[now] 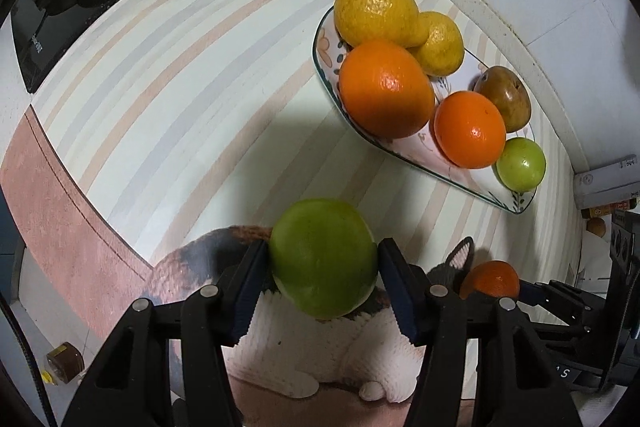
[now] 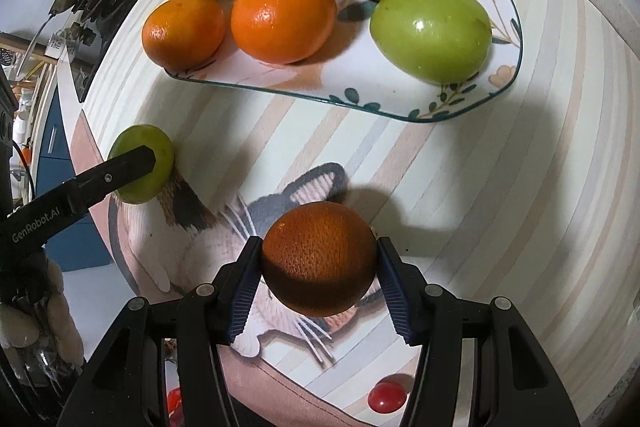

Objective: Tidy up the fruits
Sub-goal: 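Carry the orange and green apple onto the plate and open both tools, then lift both tools up away from the plate, then grasp a cherry tomato with the right tool while the left tool grasps the other, then carry both cherry tomatoes onto the plate and open both tools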

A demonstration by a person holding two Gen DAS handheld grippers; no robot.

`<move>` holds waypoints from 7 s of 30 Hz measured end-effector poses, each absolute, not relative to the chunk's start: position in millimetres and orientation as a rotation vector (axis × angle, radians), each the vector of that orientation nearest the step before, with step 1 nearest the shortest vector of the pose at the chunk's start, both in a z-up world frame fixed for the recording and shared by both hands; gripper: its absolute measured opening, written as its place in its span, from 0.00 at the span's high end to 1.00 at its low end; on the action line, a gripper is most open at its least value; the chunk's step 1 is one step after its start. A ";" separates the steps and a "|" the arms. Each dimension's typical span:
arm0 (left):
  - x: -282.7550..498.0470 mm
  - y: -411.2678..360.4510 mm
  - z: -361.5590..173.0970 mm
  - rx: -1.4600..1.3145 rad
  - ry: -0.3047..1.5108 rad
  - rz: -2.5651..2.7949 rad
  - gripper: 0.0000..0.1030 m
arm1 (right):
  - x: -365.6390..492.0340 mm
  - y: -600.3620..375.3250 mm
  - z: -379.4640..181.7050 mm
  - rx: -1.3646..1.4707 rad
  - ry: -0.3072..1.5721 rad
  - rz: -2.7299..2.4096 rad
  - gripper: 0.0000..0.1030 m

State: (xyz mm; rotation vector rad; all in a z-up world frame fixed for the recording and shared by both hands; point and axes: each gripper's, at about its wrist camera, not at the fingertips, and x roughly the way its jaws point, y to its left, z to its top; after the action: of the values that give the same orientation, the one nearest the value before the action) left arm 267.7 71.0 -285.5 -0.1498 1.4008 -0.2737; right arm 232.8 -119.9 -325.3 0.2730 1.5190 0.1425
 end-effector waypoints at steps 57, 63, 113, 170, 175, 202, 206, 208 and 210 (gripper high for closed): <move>377.9 -17.4 -231.0 -0.041 1.399 -0.327 0.16 | 349.1 -261.9 -275.3 0.472 1.360 -0.033 0.09; 357.8 -5.7 -219.6 0.007 1.332 -0.246 0.10 | 326.0 -249.7 -255.4 0.363 1.337 -0.055 0.07; 97.9 -0.4 -5.6 0.056 0.864 -0.171 0.10 | 63.7 -224.8 7.2 0.123 0.906 0.003 0.07; 114.1 -118.5 -286.9 0.250 1.515 -0.510 0.18 | 51.9 -295.5 -299.5 0.471 1.472 -0.058 0.66; 112.9 -130.2 -305.0 0.279 1.563 -0.552 0.53 | 51.7 -298.8 -295.3 0.483 1.455 -0.073 0.66; 252.7 -25.0 -221.4 -0.148 1.390 -0.470 0.78 | 185.6 -261.0 -252.7 0.568 1.213 0.092 0.66; 281.8 -14.9 -226.4 -0.188 1.400 -0.456 0.78 | 223.1 -238.2 -262.3 0.553 1.194 0.136 0.66; 291.1 -19.4 -234.1 -0.199 1.415 -0.451 0.78 | 233.6 -230.4 -268.9 0.543 1.197 0.147 0.66; 302.1 -20.7 -242.5 -0.215 1.435 -0.448 0.78 | 245.3 -220.3 -274.7 0.513 1.198 0.161 0.66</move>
State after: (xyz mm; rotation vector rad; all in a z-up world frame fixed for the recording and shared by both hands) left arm 302.1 -20.7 -242.5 -0.2149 1.4353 -0.4484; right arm 245.3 -220.3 -274.7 0.5130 1.1976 0.1612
